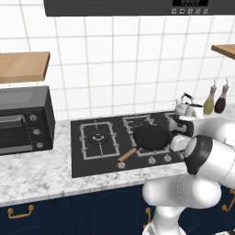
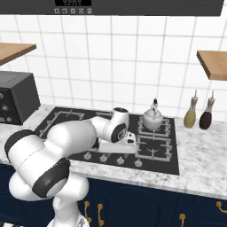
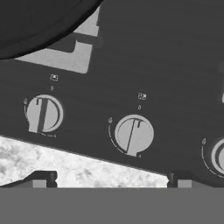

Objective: Pick the kettle from the counter and place it on a stove burner. Then turn the burner on.

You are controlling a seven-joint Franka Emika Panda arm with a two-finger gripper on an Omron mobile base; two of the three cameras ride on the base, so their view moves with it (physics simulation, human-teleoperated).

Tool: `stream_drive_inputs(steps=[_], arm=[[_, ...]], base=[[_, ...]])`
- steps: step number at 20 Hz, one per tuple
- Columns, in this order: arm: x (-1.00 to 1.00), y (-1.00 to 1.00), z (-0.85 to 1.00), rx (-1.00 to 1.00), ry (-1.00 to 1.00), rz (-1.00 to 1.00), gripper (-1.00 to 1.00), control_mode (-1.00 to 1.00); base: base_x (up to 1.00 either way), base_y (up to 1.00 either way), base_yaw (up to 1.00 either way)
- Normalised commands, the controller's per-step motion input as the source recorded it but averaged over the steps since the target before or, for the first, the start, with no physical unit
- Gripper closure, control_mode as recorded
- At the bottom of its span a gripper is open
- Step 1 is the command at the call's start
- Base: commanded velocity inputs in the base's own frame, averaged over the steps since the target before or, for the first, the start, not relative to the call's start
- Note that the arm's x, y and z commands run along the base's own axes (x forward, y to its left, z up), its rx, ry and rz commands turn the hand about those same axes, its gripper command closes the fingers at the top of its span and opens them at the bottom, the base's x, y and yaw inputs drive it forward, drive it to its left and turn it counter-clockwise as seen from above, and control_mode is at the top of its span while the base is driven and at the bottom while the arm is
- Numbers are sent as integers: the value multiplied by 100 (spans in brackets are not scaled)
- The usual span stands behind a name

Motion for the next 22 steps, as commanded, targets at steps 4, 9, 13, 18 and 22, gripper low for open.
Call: stream_drive_inputs(steps=[4,9,13,18,22], arm=[[-5,0,-19,0,-9,-11,-100,-100],[0,0,-20,0,-5,-6,-100,-100],[0,0,-11,0,-5,-1,-100,-100],[0,0,-10,0,-3,0,-100,-100],[13,0,-3,0,0,0,-100,-100]], base=[[0,0,0],[0,0,0],[0,0,0],[0,0,0],[0,0,0]])
